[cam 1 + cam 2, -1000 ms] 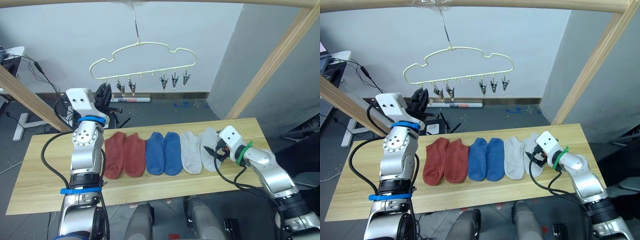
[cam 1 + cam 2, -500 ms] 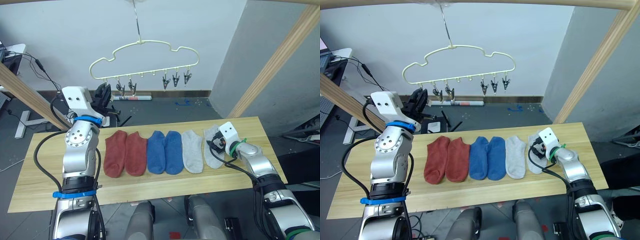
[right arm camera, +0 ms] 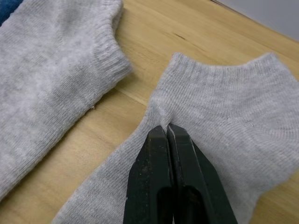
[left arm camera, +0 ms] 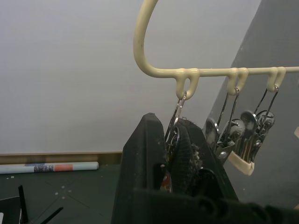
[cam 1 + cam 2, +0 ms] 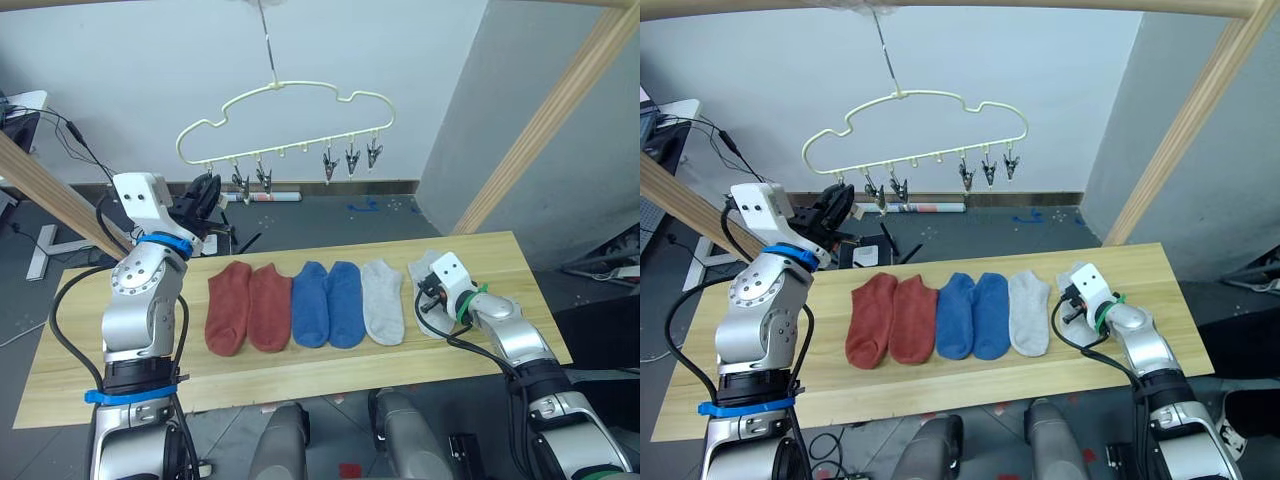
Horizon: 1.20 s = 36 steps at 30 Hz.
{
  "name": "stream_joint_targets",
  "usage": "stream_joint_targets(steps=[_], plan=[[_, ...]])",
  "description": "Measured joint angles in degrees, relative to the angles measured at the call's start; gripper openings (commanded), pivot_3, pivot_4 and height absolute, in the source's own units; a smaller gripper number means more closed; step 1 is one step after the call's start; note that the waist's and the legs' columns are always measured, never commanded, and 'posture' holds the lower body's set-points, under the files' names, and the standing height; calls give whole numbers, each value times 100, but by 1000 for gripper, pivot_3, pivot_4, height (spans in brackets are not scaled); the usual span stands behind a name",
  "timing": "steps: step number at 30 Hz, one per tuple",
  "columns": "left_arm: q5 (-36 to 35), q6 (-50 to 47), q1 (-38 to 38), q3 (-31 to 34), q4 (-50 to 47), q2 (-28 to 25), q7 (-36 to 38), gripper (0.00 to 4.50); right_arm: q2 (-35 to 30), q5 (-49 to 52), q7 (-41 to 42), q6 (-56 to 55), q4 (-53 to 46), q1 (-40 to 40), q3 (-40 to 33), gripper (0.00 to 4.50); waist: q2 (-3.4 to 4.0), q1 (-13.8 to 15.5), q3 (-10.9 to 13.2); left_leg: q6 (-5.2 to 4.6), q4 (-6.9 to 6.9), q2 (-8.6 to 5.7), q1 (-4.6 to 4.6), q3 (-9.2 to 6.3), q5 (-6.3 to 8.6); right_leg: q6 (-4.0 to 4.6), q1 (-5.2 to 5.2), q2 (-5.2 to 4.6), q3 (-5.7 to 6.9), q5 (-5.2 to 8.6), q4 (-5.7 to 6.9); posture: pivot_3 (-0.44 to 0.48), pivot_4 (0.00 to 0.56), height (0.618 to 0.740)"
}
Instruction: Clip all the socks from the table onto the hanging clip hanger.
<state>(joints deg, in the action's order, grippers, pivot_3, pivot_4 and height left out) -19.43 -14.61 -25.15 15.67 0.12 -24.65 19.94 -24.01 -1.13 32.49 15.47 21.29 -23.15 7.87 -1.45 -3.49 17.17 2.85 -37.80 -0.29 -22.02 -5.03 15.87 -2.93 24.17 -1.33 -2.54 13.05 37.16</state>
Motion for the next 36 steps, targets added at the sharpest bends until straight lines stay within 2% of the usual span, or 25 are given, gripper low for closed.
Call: stream_joint_targets(steps=[3, 7, 9, 14, 22, 28, 31, 36], plan=[[-11, -5, 0, 5, -3, -1, 1, 152, -8, 86, 115, -63, -582, 163, -55, 589, 2, -3, 1, 0, 1, 0, -3, -2, 0, 0, 2, 0, 0, 0, -1, -53, 302, 740], [-50, -5, 11, 16, -7, -2, -7, 152, -15, 239, 94, -115, -1212, 278, -224, 1944, 2, 5, 1, 0, 0, -2, -4, -2, 0, -3, 0, -2, -2, -2, -4, -50, 303, 740], [-62, -6, 18, 20, -11, -2, -8, 152, -3, 219, -78, -104, -1199, 277, -263, 2752, 2, 8, 1, 0, -1, -2, -3, -1, 0, -3, 0, -2, -2, -2, -4, -51, 303, 740], [-66, -19, 37, 19, -26, -4, 7, 152, 97, 128, -397, -88, -693, 129, -278, 4427, 2, -2, 1, 1, -1, 0, -3, 2, 0, -3, 2, -1, -2, -2, -3, -55, 303, 740], [-65, -55, 49, -9, -29, -17, 78, 152, 731, 200, -1043, 48, 576, -719, -496, 4457, 4, -22, 3, 0, 1, -1, -4, 4, 0, 2, 5, -1, -5, -5, -3, -48, 304, 740], [-65, -111, 47, -12, -61, -17, 87, 152, 839, 190, -1326, 228, 1176, -893, -608, 4457, 4, -13, 2, -2, 6, -2, -5, 5, 2, 3, 5, -5, -5, -5, -4, -42, 303, 740], [-65, -128, 49, -13, -62, -17, 86, 152, 839, 172, -1336, 283, 1222, -910, -591, 3889, 4, -23, 2, -2, 6, -2, -4, 4, 2, 3, 5, -3, -4, -5, -3, -42, 303, 740], [-65, -149, 96, -12, -130, -17, 82, 152, 840, 125, -1334, 340, 1202, -907, -530, 2161, 4, -21, 2, -2, -1, -1, -2, 4, 1, 3, 2, -1, -4, -5, -1, -39, 306, 740]])
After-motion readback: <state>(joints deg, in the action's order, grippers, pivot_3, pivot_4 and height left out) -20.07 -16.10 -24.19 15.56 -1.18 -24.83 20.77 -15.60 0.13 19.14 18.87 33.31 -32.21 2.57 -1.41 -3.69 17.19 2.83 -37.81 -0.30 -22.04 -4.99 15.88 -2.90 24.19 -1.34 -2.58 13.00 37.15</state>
